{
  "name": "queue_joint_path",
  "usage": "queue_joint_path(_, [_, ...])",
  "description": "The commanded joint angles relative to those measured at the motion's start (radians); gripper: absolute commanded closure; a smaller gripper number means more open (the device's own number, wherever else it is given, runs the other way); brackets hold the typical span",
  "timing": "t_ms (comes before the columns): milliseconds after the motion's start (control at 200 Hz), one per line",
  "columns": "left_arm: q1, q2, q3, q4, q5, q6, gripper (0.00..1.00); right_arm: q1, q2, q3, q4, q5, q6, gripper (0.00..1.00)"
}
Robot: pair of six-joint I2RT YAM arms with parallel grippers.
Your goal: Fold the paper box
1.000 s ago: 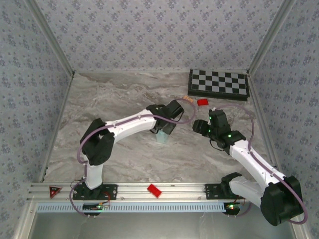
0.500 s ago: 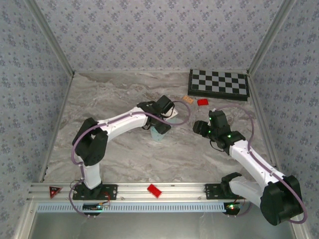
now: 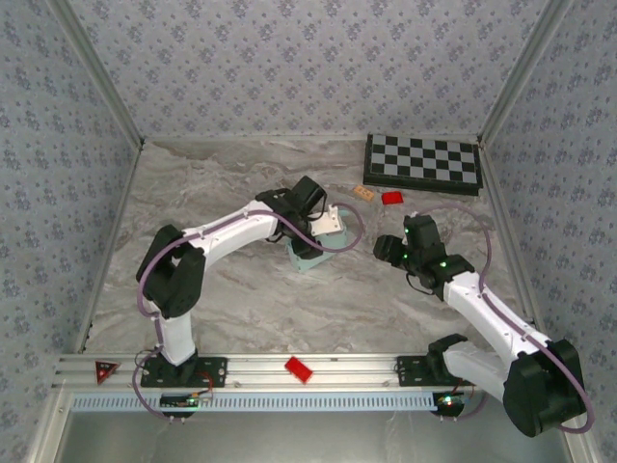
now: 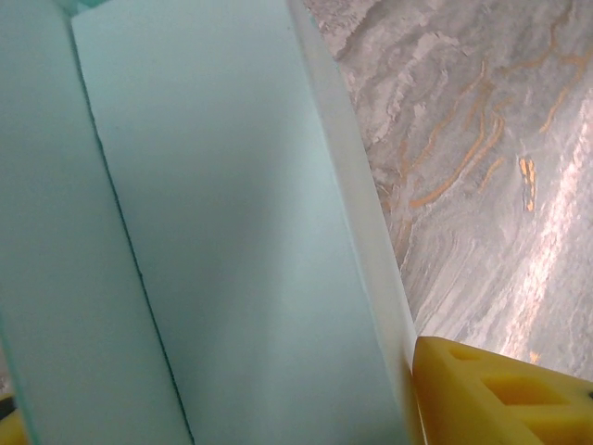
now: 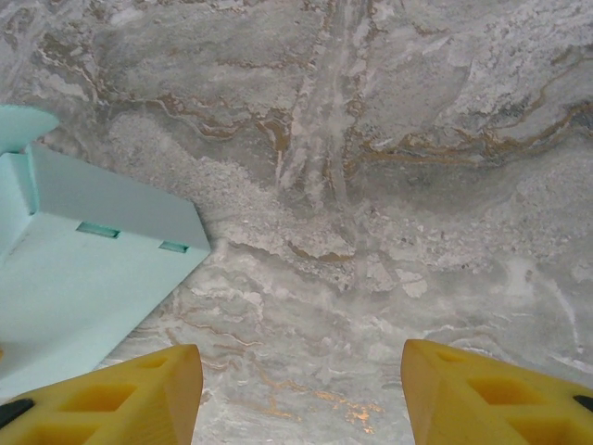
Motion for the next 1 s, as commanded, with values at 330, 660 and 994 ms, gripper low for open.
queue_joint_path(330, [0.024, 0.043, 0.065, -0.105, 0.045, 0.332, 0.37, -0.015, -0.030, -0.036, -0.020, 0.005, -0.004, 0.40])
queue_joint_path(660, [0.055, 0.096, 0.128, -0.106, 0.039, 0.454, 0.36, -0.023, -0.041, -0.041, -0.025, 0.012, -0.001, 0.40])
queue_joint_path(994, [0.083, 0.111, 0.152, -0.100, 0.090, 0.525, 0.30, -0.032, -0.044, -0.048, -0.030, 0.011, 0.001, 0.39])
